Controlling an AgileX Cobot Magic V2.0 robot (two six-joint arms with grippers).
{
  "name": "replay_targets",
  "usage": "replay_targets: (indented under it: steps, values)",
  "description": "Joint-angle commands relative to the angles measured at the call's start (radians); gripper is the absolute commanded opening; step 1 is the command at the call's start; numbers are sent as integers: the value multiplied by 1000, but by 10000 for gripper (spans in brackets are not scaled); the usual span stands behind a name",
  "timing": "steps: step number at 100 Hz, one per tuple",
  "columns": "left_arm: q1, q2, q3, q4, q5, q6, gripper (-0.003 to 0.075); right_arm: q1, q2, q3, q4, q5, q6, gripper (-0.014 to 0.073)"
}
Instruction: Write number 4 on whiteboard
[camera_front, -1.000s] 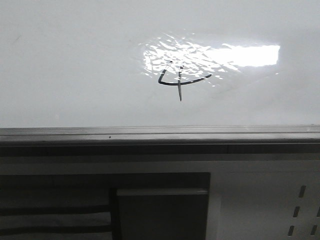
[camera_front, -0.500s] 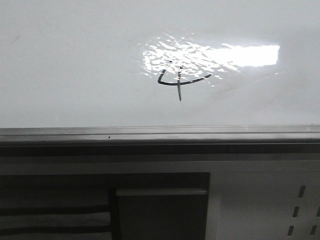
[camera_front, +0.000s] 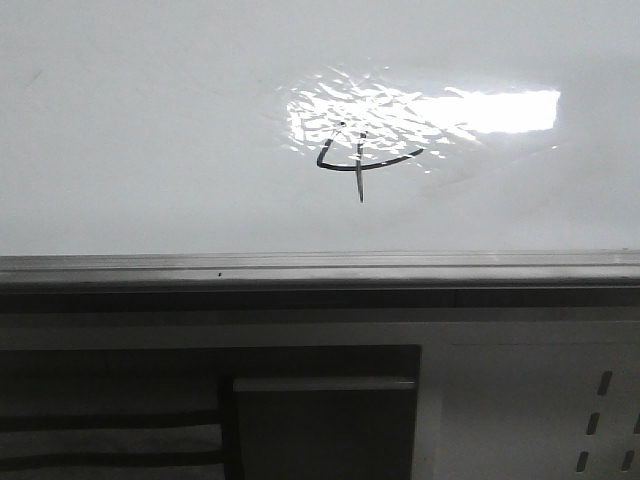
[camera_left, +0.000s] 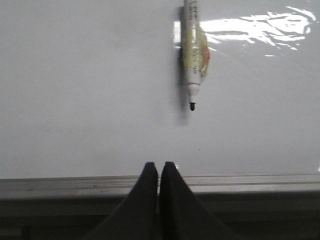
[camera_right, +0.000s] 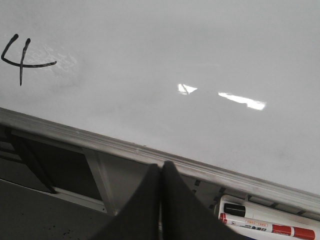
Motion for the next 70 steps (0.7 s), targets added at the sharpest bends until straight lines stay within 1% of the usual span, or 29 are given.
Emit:
replay_targets:
  steps: [1,17,21,27,70]
  values:
    - [-9,-12,24,99,-164,-136,-20,-6,2,-24,-19,-70,-2,-72]
    - [-9,-50,138,151,-370,-138,-20,-6,2,-24,-19,-70,-2,-72]
    - [-9,-68,132,151,-335,-138,-20,-6,2,-24,-19,-70,-2,-72]
    - [-9,-80,134,151,-351,-138,-20,-6,2,-24,-19,-70,-2,-72]
    - [-8,-80,134,149,-334,-138,-20,-6,2,-24,-19,-68,-2,-72]
